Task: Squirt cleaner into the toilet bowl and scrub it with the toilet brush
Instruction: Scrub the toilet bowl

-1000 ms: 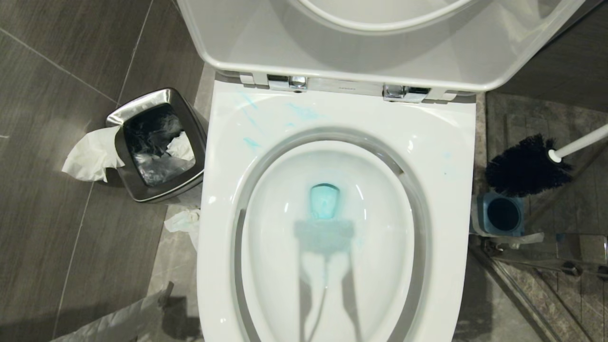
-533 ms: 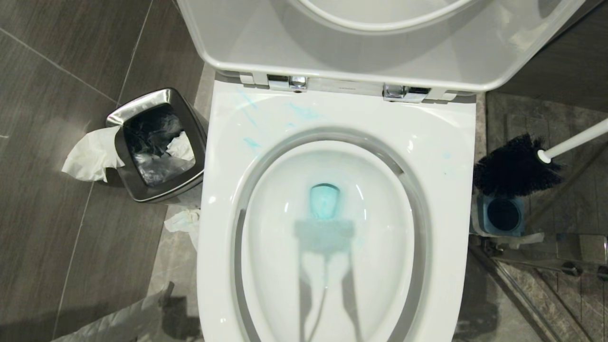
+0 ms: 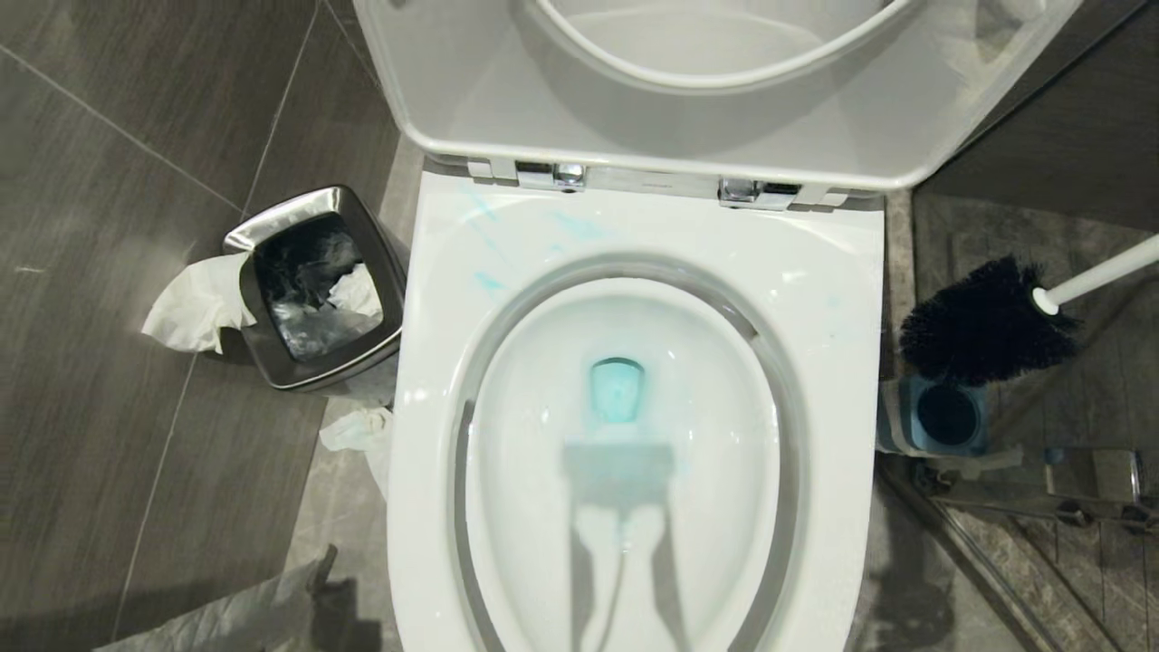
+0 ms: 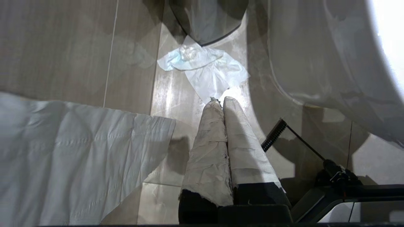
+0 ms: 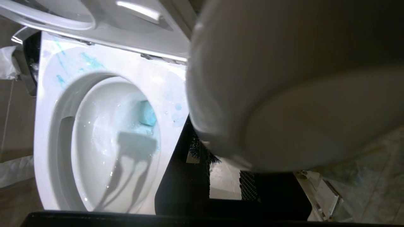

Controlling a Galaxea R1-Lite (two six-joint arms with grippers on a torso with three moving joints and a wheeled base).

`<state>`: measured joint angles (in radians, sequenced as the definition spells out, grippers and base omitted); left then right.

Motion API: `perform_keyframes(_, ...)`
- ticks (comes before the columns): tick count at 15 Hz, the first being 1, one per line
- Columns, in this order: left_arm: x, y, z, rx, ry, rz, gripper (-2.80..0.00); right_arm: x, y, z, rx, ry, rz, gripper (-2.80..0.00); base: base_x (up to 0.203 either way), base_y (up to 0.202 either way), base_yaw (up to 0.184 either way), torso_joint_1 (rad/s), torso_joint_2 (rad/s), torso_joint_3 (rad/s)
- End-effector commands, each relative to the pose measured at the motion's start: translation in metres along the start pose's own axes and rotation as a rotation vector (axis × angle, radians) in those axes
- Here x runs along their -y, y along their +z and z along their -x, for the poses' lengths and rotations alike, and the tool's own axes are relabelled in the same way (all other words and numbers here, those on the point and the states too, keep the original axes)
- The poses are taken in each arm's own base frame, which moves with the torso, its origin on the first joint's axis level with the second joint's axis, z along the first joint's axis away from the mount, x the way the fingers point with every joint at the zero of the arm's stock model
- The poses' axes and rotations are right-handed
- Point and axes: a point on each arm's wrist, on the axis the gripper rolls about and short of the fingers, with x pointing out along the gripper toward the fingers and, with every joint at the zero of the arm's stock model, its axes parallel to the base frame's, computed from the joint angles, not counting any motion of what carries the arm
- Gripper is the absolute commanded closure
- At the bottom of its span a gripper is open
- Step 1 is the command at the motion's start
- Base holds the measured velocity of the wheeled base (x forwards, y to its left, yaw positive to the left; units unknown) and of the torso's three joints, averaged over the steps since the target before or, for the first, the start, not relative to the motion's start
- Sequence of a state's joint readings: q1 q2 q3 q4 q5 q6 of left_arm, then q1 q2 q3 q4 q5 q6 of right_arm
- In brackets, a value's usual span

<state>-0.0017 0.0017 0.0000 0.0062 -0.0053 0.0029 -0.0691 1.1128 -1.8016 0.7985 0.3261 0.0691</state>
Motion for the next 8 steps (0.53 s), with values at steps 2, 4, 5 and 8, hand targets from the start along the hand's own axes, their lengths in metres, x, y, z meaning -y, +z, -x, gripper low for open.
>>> perform_keyframes(2,0.0,-0.0004,-0.0001,-0.001,-0.001,0.001,0.0,-0.001,0.0,0.0025,0.003,0.004,0.002,0.0,0.0,0.0,0.0,0.002,0.0,0.199)
perform_keyframes(4,0.0,-0.0004,-0.0001,-0.001,-0.001,0.001,0.0,-0.0014,-0.001,0.0038,-0.003,0.004,0.0,0.0,0.0,0.0,0.0,-0.003,0.0,0.203)
perform_keyframes(5,0.0,-0.0004,-0.0001,-0.001,0.0,0.001,0.0,-0.0015,-0.0013,0.0044,-0.004,0.004,-0.001,0.0,0.0,0.0,0.0,0.002,0.0,0.198)
perform_keyframes(8,0.0,-0.0004,-0.0001,-0.001,-0.001,0.002,0.0,-0.0014,-0.0017,0.004,-0.006,0.003,-0.002,0.0,0.0,0.0,0.0,0.005,0.0,0.199)
